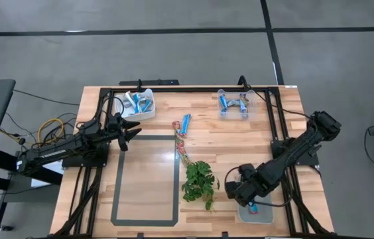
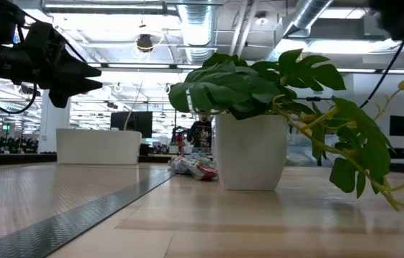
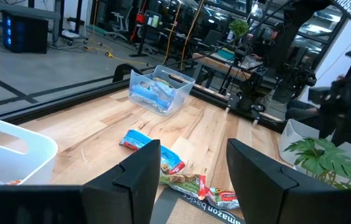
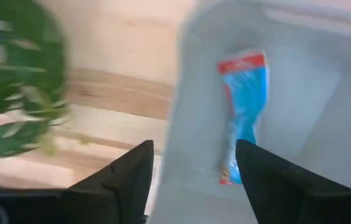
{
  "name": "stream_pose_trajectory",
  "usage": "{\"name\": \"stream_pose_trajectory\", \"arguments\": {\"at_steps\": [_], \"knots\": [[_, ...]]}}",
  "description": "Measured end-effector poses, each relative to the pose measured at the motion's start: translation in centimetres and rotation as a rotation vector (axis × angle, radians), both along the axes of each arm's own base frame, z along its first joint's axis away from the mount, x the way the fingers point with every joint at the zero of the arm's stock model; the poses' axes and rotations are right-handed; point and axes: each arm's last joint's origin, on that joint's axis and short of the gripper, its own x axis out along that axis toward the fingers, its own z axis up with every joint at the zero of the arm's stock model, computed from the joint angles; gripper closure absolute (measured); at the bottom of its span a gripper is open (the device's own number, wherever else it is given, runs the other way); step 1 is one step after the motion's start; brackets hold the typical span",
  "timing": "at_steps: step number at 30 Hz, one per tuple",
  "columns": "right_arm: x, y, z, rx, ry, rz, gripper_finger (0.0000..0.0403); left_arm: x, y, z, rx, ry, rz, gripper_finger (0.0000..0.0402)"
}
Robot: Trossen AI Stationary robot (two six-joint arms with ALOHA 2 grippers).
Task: Pick and place Granola Bars by type
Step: Put the red granola bar into the gray bin
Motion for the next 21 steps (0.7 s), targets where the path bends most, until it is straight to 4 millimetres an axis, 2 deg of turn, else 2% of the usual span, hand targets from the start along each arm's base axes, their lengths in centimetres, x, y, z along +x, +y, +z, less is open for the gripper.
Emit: {"name": "stream_pose_trajectory", "arguments": {"at_steps": [6,11,15,21], "knots": [[1.9,-0.9,3.0,-0.039,-0.111,0.227,0.0183,0.0,0.0,0.0,0.000,0.000,0.000,0.0226],[3.9,-2.7,5.1,-0.064,-0.211,0.420,0.0194,0.0,0.0,0.0,0.000,0.000,0.000,0.0226],[5.7,-5.1,6.4,-0.105,-0.281,0.549,0.0205,0.0,0.0,0.0,0.000,0.000,0.000,0.0226],[7.9,-9.8,8.2,-0.203,-0.365,0.718,0.0222,0.0,0.0,0.0,0.000,0.000,0.000,0.0226]]}}
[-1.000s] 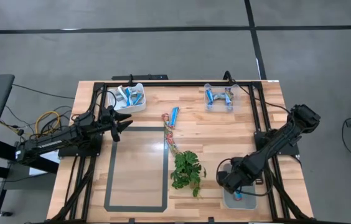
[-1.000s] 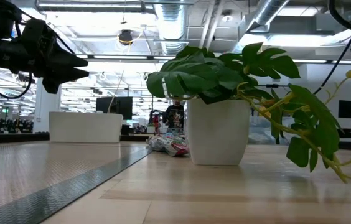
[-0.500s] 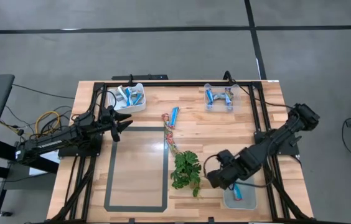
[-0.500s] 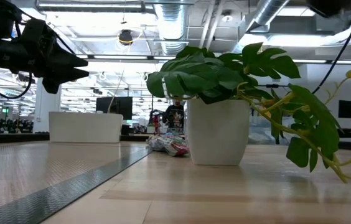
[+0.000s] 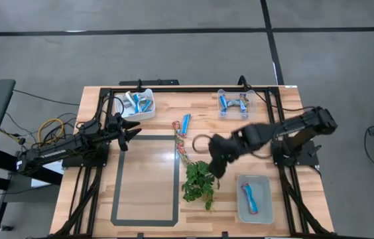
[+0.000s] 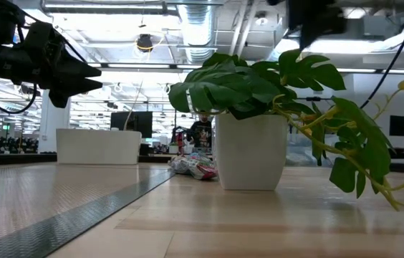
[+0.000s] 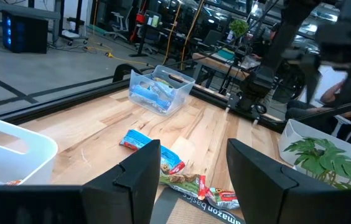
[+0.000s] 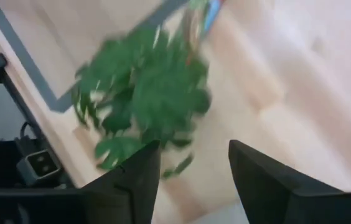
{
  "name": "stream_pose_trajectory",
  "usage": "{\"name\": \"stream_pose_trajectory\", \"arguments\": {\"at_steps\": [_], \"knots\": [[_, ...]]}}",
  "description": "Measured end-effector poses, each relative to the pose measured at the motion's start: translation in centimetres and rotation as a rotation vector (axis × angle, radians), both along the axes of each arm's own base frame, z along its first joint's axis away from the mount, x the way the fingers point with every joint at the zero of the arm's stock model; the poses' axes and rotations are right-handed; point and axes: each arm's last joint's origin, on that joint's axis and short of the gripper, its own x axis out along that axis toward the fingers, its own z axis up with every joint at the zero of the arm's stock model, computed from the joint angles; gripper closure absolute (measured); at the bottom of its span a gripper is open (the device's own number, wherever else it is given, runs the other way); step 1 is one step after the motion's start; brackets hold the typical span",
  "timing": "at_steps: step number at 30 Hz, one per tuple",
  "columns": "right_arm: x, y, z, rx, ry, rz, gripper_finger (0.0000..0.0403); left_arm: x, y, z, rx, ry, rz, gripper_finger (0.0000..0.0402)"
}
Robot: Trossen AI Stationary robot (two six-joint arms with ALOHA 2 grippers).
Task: Pick and place Granola Bars by type
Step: Put the red granola bar into the gray bin
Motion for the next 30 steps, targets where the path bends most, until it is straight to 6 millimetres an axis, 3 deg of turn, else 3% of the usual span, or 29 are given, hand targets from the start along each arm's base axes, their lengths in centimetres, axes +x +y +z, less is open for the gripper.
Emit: {"name": "stream_pose_trajectory", "arguments": {"at_steps": [10,19,24,30], "knots": [[1.8,-7.5,0.4,-0.175,-0.055,0.239,0.0237,0.0,0.0,0.0,0.000,0.000,0.000,0.0226],[4.0,-12.4,-2.2,-0.336,-0.030,0.510,0.0232,0.0,0.0,0.0,0.000,0.000,-0.002,0.0226],[5.6,-14.7,-4.1,-0.338,-0.025,0.456,0.0233,0.0,0.1,-0.1,-0.004,0.013,0.017,0.0226],[7.7,-15.8,-5.9,-0.257,0.034,0.288,0.0232,0.1,0.1,-0.2,-0.008,0.023,0.024,0.0226]]}}
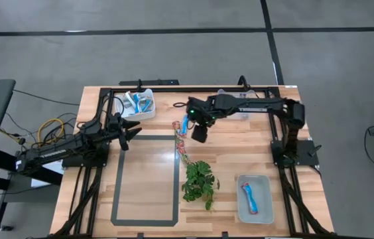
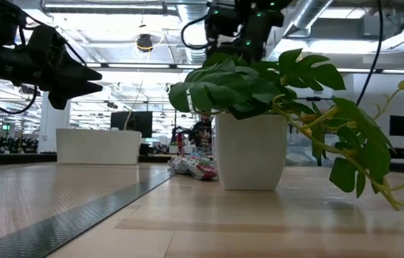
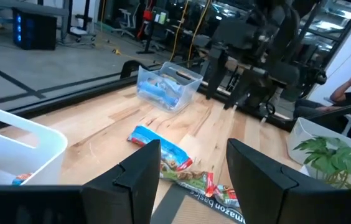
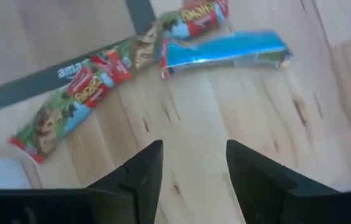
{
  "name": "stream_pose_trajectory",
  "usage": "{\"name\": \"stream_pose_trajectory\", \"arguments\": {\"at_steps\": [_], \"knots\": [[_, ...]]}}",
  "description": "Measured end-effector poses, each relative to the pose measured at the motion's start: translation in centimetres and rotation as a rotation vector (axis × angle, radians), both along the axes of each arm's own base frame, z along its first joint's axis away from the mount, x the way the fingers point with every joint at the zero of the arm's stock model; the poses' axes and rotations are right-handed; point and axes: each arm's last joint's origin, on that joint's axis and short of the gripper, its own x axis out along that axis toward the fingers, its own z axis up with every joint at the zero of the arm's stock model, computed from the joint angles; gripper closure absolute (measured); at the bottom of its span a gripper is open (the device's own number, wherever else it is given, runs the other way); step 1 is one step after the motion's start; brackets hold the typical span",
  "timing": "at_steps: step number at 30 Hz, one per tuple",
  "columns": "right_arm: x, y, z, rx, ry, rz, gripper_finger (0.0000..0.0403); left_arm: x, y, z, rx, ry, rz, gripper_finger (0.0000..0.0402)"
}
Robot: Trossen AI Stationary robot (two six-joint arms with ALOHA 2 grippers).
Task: Pick and place Granola Bars by type
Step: Put the red granola bar into the gray bin
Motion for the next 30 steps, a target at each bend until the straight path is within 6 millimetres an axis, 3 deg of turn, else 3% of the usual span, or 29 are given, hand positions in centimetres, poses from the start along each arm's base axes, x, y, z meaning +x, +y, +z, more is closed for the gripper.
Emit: {"name": "stream_pose_trajectory", "arguments": {"at_steps": [8,17,30], "knots": [[3.4,0.3,-0.7,0.109,-0.012,-0.141,0.0230,0.0,0.0,0.0,0.000,0.001,0.000,0.0226],[5.8,3.5,-2.0,0.216,0.037,-0.190,0.0221,0.0,0.0,0.0,0.000,0.000,-0.001,0.0226],[8.0,7.7,-5.2,0.268,0.148,-0.206,0.0174,0.0,0.0,0.0,0.000,0.000,-0.001,0.0226]]}}
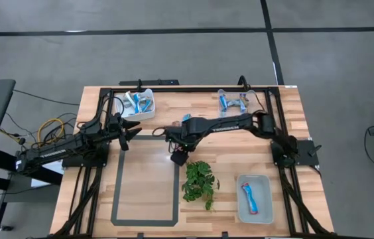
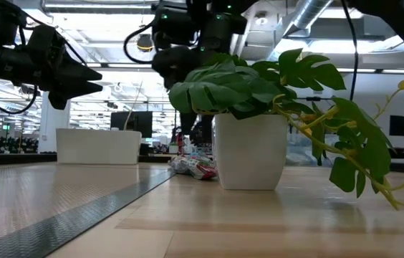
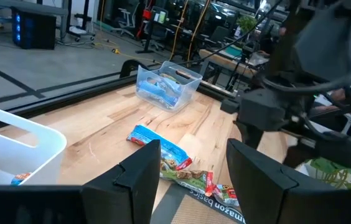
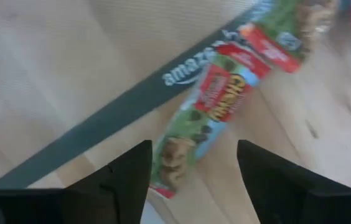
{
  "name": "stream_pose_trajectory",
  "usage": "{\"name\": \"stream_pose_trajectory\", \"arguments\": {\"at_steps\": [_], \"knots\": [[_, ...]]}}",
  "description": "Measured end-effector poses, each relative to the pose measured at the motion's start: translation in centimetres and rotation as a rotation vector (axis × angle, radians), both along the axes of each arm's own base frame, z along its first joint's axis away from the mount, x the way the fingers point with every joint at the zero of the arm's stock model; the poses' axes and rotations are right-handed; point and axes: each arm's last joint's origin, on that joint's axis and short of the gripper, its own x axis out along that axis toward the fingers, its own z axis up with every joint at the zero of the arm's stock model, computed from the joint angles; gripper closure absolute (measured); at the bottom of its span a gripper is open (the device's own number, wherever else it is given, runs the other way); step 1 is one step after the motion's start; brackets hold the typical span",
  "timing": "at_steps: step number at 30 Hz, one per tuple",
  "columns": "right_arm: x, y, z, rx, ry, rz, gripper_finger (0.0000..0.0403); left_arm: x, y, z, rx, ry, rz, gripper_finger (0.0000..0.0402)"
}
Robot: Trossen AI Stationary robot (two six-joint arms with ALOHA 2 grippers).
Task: Pick and place Granola Bars by type
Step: Put the red granola bar into the gray bin
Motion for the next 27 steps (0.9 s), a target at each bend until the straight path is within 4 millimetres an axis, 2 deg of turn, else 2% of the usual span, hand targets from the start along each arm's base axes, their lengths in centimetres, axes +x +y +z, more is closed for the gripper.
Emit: {"name": "stream_pose_trajectory", "arguments": {"at_steps": [6,16,20,24,27], "knots": [[1.2,0.3,-1.6,-0.005,0.017,0.013,0.0153,0.0,0.0,0.0,0.000,0.000,0.000,0.0226],[1.3,-0.4,-1.5,-0.062,0.007,0.007,0.0147,0.0,0.0,0.0,0.000,-0.001,0.000,0.0226],[1.4,-0.1,-3.1,-0.040,0.049,0.031,0.0147,0.0,0.0,0.0,0.000,0.000,-0.001,0.0226],[2.0,0.2,-3.7,-0.042,0.016,0.049,0.0147,0.0,0.0,0.0,0.000,-0.001,0.000,0.0226],[1.7,0.2,-4.5,-0.039,0.058,0.066,0.0147,0.0,0.0,0.0,0.000,0.000,0.000,0.0226]]}}
